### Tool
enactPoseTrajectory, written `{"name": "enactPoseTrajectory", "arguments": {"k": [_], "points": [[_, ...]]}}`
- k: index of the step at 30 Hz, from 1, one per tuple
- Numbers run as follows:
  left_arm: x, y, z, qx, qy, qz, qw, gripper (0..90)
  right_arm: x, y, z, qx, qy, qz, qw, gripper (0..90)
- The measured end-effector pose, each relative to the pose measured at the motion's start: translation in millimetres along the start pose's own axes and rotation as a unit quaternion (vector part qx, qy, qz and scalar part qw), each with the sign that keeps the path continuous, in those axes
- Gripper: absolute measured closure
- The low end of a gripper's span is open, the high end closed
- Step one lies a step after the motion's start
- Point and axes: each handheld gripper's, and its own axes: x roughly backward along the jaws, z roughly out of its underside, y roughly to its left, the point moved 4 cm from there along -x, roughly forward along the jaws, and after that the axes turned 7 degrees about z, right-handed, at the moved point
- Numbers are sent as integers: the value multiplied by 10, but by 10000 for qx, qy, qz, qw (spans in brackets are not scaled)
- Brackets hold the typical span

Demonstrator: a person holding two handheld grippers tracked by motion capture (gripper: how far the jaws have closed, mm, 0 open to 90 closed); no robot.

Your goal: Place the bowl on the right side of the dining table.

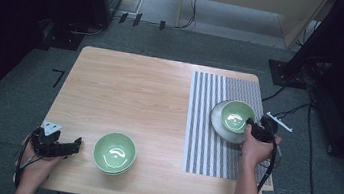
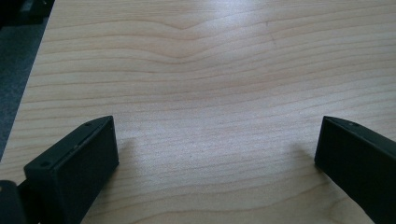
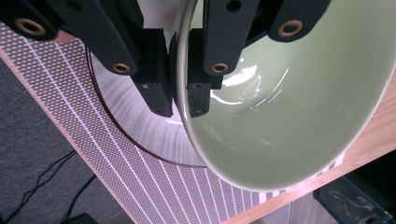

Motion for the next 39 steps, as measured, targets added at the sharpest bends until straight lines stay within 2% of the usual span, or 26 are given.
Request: {"name": "enactPoseTrajectory", "arguments": {"k": [8,13,15,18,20,22,23,24,26,29,33,37,39], "points": [[-4,-1,-3,12,-2,-13,10000,0,-25,-26,1,-66,46,-61,9999,807],[-5,-2,-4,19,-9,-12,10000,0,-42,-47,12,-94,89,-94,9999,770],[-4,0,-3,11,-1,-13,10000,0,-35,-56,8,-148,25,-224,9996,710],[-4,-1,-3,12,-2,-13,10000,0,8,-57,-36,-147,-169,-401,9989,519],[-4,-1,-3,13,-2,-13,10000,0,38,-66,-64,-89,-306,-327,9990,385],[-4,-1,-3,13,-3,-14,10000,0,61,-75,-86,-58,-442,-285,9986,293],[-4,-1,-3,12,-2,-13,10000,0,77,-79,-94,17,-558,-259,9981,274],[-4,-1,-3,13,-2,-13,10000,0,87,-85,-93,153,-602,-116,9980,274],[-4,-1,-3,14,-4,-13,10000,0,96,-96,-92,213,-607,103,9979,269],[-4,-1,-4,15,-5,-12,10000,0,113,-101,-75,293,-579,51,9979,255],[-4,-1,-3,14,-4,-13,10000,0,175,-80,-55,388,-763,-122,9963,250],[-4,-1,-3,14,-4,-13,10000,0,227,-55,-23,544,-892,-345,9939,197],[-4,-1,-4,13,-4,-13,10000,0,241,-57,-15,545,-915,-362,9936,176]]}}
